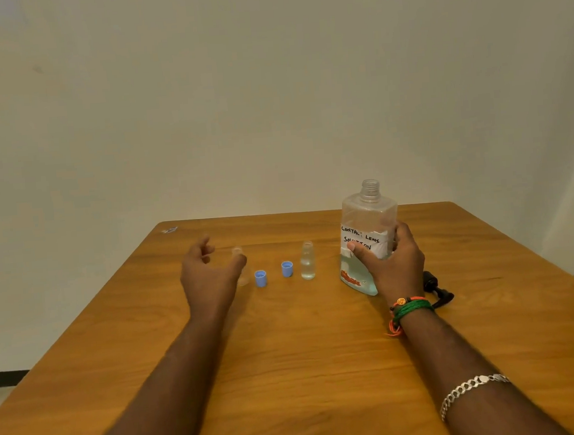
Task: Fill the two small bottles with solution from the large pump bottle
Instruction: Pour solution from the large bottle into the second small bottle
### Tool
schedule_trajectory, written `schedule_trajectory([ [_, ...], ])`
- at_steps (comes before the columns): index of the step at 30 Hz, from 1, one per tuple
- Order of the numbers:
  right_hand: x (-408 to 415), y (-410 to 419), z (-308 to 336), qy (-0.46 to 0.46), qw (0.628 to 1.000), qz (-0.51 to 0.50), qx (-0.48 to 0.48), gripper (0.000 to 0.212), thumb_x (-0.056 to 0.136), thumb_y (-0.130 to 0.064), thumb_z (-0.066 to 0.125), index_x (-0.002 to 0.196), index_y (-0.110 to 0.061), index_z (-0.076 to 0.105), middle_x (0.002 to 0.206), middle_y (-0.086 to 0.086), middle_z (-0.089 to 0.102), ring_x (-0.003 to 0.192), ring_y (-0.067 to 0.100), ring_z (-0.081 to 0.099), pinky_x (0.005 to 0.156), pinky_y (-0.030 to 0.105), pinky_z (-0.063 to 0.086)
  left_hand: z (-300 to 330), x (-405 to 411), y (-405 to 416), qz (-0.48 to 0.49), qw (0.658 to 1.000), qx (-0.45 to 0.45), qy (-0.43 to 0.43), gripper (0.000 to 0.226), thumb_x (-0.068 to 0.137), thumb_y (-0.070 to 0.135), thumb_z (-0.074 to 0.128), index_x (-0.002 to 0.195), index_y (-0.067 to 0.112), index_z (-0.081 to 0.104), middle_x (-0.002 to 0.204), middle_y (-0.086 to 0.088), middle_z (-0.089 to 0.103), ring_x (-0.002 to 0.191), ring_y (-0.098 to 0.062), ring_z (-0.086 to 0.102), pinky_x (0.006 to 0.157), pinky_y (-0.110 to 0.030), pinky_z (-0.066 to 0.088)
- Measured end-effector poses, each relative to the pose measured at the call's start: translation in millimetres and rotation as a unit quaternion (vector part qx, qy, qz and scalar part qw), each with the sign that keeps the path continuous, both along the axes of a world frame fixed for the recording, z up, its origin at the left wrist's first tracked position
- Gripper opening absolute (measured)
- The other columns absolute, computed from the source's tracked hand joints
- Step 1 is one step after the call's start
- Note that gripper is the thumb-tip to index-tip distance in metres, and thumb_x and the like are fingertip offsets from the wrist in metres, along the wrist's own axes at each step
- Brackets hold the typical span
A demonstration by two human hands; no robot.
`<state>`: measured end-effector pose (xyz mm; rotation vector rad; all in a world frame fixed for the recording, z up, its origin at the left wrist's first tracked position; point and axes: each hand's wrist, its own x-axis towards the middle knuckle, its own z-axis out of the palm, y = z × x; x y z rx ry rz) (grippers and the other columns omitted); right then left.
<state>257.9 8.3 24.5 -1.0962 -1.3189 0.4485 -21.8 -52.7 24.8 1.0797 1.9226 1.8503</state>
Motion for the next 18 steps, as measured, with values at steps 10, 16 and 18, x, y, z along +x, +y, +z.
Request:
schedule_trajectory([
  [10,-2.1,-2.8,0.4,0.0,1.0,0.003,-0.013,0.063,0.069,-0.036,0.089,0.121,-0.022,0.058,0.108,-0.011,0.066,0.091,-0.001,0.064,0.059,0.004,0.05,-20.6,-2.1,14.5,-0.042,0.998,-0.031,0.039,0.034,0.082,0.019,0.092,0.112,0.015,0.076,0.087,0.014,0.068,0.087,-0.007,0.068,0.072,-0.023,0.055],
  [16,-2.4,-5.7,6.6,0.012,0.998,0.033,-0.046,0.05,0.075,-0.035,0.085,0.117,-0.028,0.058,0.106,-0.012,0.067,0.091,-0.006,0.061,0.071,0.016,0.052,-4.7,13.8,-7.9,-0.148,0.989,0.018,0.002,0.031,0.073,0.034,0.097,0.098,0.032,0.078,0.089,0.013,0.079,0.086,-0.002,0.073,0.073,-0.021,0.059],
  [18,-1.4,-8.9,13.9,0.004,0.998,0.043,-0.05,0.047,0.074,-0.03,0.087,0.112,-0.028,0.059,0.102,-0.015,0.067,0.092,-0.004,0.062,0.076,0.023,0.055,-0.6,24.8,-13.5,-0.213,0.977,0.025,0.001,0.031,0.07,0.034,0.098,0.094,0.028,0.08,0.088,0.013,0.08,0.082,-0.001,0.073,0.068,-0.019,0.059],
])
